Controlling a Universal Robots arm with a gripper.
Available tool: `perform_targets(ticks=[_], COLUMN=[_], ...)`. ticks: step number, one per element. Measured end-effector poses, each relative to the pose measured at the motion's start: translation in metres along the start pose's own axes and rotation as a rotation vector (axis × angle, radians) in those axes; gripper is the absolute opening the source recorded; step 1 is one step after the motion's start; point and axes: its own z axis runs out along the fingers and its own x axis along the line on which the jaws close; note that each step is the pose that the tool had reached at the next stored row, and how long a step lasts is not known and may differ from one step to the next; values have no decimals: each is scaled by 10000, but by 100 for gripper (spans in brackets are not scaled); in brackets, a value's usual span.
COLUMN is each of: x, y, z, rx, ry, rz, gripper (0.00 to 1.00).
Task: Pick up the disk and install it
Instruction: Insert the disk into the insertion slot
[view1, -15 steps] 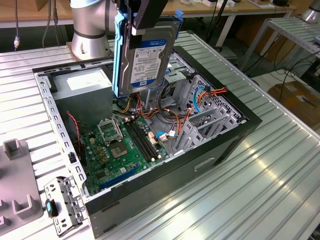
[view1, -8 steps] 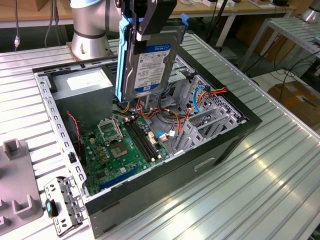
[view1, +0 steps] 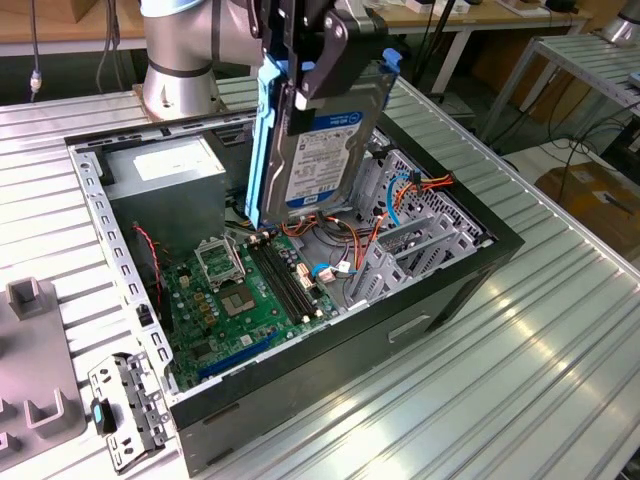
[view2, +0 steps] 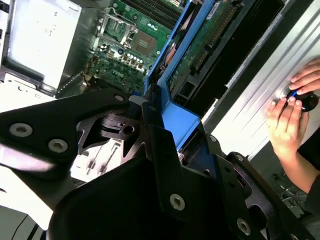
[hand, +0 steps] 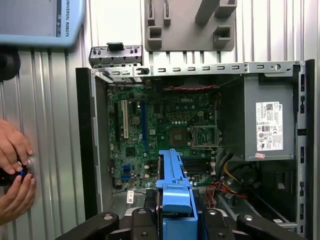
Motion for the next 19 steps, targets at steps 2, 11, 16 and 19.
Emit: perform_targets(ticks=[2, 11, 16, 19], x=[52, 73, 76, 75], y=[-42, -437, -596, -632], z=[16, 94, 131, 141], rx=[0, 1, 2, 2], ry=[6, 21, 30, 43], rz=[1, -1, -1, -3], gripper=[37, 37, 37, 37])
